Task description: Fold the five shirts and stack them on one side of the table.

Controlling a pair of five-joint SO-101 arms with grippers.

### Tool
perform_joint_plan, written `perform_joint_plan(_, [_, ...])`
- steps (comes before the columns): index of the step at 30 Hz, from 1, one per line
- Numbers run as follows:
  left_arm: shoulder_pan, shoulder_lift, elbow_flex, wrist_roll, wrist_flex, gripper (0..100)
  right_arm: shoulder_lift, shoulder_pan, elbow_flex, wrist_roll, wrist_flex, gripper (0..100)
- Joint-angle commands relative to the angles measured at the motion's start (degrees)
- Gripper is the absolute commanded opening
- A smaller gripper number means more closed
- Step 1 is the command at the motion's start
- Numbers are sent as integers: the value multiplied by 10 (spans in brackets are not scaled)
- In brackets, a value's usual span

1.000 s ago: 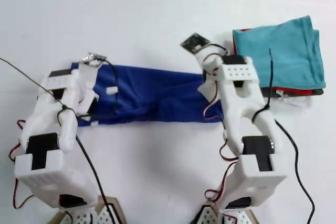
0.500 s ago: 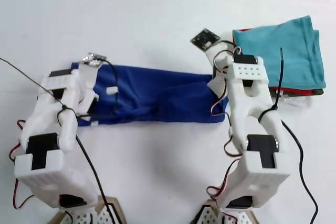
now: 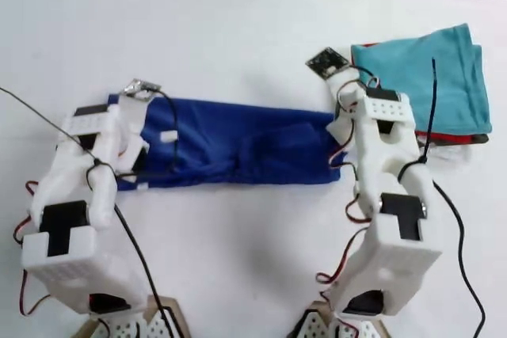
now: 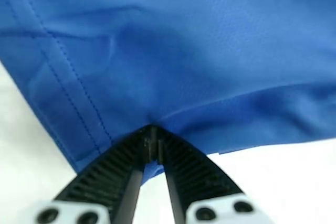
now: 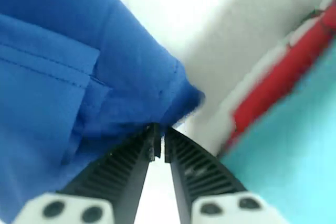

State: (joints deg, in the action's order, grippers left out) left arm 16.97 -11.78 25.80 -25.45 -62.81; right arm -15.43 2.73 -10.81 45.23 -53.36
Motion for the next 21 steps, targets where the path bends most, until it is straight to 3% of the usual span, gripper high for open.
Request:
perform_joint_plan(1, [10, 2, -23, -1, -17, 26, 102, 9, 21, 1, -21, 21])
perform_joint_plan(5, [10, 2, -124, -1, -105, 26, 187, 8, 20, -6, -44, 21])
perform_joint_plan(8, [10, 0, -215, 0, -173, 27, 245, 11, 19, -56, -78, 21])
perform_joint_plan(13, [28, -3, -343, 0, -215, 30, 306, -9, 19, -101, -148, 21])
perform_joint_plan(15, [54, -5, -365, 0, -216, 76, 319, -8, 18, -101, -190, 22])
perform_joint_plan(19, [97, -9, -367, 3, -204, 277, 345, 29, 19, -96, -275, 22])
perform_joint_plan(21, [114, -29, -369, 33, -201, 299, 365, 55, 18, -96, -306, 22])
